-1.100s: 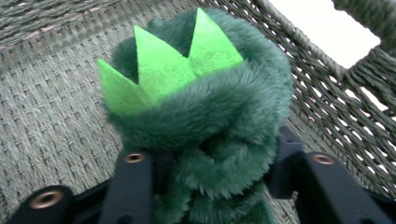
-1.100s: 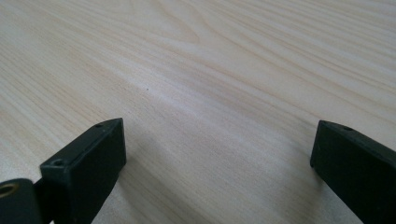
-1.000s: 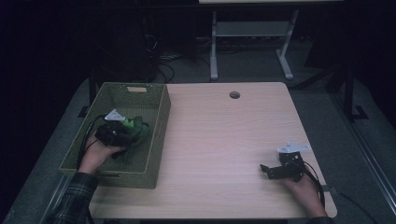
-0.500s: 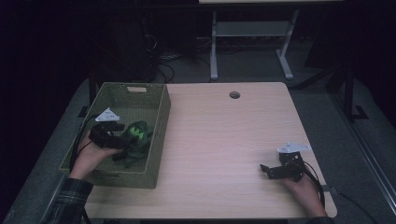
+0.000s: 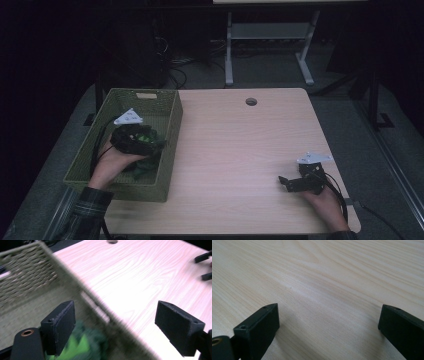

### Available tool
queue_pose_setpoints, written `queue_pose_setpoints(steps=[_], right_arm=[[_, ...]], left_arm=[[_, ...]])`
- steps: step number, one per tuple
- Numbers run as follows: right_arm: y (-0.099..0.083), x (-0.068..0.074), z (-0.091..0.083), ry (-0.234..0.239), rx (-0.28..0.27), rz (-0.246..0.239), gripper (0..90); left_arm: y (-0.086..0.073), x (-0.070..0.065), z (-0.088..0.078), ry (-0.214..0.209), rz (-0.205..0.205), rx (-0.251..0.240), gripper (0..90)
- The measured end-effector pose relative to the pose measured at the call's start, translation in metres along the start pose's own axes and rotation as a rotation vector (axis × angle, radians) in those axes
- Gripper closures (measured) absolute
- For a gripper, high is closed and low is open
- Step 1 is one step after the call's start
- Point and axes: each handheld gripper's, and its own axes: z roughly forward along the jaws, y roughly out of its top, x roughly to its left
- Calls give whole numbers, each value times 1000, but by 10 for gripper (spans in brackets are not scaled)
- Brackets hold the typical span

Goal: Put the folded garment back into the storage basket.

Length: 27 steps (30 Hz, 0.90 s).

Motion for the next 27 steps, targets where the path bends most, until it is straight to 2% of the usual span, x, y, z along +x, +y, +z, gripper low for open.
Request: queue_pose_setpoints(steps=[8,12,14,20,27], right_arm=[[0,0,0,-3,1,1,32],[-1,0,-1,-6,2,6,32],[-1,0,-1,-8,1,7,32],[-1,0,-1,-9,1,7,32],[-1,0,-1,-10,1,8,32]], left_arm=[[21,-36,24,-61,26,-41,148],[25,-56,39,-86,29,-53,148],[26,-65,48,-97,44,-48,148],[19,-93,75,-118,69,-34,148],[-2,-115,106,-88,118,13,144]])
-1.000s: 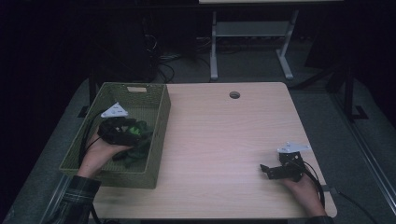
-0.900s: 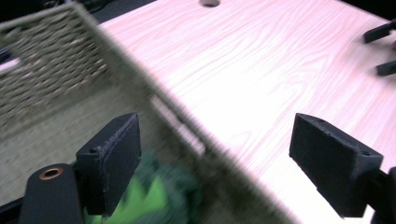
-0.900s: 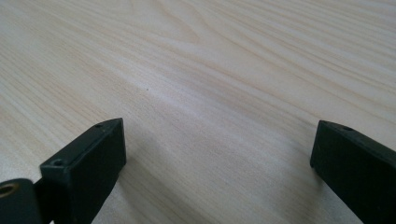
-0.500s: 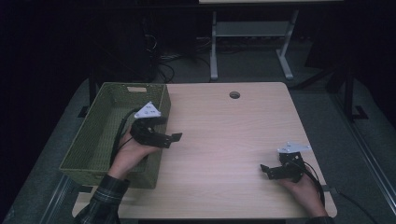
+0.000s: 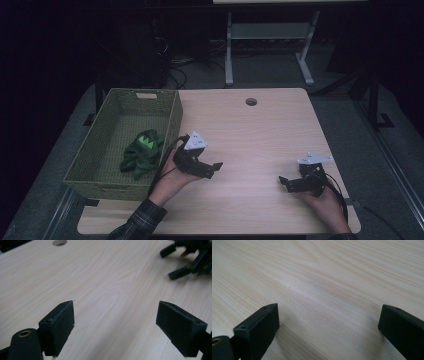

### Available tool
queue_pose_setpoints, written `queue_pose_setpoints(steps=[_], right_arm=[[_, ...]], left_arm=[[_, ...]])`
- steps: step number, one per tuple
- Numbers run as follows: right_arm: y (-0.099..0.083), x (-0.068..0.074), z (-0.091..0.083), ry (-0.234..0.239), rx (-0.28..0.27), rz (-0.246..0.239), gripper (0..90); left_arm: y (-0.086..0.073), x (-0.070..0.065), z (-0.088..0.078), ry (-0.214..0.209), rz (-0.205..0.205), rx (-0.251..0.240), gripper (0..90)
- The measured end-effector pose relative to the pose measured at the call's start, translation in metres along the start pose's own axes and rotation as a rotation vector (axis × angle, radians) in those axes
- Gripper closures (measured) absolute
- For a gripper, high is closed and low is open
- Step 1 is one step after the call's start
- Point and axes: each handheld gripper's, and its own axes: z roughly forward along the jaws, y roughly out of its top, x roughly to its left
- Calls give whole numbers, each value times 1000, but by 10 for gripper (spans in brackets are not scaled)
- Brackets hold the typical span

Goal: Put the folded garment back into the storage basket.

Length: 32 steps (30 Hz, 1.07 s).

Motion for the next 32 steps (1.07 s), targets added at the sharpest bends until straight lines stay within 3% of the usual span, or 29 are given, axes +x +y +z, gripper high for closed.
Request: queue_pose_setpoints(steps=[4,10,18,20,24,32], right_arm=[[0,1,0,-8,0,8,31],[-1,4,-1,-29,0,30,31],[-2,4,-2,-32,0,34,31],[-2,4,-2,-32,0,34,31],[-2,4,-2,-32,0,34,31],[-2,4,-2,-32,0,33,31]], left_arm=[[-14,-5,17,23,25,38,134],[-34,-6,38,27,16,81,130],[-52,-10,57,39,45,143,125],[-54,-8,58,22,21,122,125],[-60,-6,57,4,15,85,125],[-60,-5,57,-16,5,88,126]])
